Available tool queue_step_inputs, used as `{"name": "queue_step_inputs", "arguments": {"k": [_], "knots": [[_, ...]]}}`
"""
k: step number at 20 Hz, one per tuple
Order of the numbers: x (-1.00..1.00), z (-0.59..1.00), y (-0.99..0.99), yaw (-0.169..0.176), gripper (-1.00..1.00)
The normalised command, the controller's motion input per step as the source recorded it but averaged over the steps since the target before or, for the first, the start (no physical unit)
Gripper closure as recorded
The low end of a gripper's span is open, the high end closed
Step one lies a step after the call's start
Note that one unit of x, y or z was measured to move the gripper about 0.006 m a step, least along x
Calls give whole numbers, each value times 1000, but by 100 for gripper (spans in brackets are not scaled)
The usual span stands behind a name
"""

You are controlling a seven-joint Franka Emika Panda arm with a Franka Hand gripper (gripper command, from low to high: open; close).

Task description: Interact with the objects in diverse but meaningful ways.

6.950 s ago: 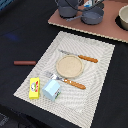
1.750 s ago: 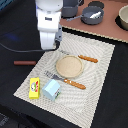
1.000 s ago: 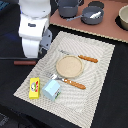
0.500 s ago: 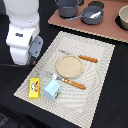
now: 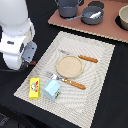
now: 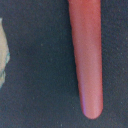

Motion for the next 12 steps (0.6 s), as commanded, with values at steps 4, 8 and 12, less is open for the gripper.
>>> {"name": "queue_step_inputs", "arguments": {"k": [4, 8, 12], "knots": [[2, -70, -81, 12, 100], [0, -114, -39, 22, 100], [0, -222, -5, 38, 100]]}}
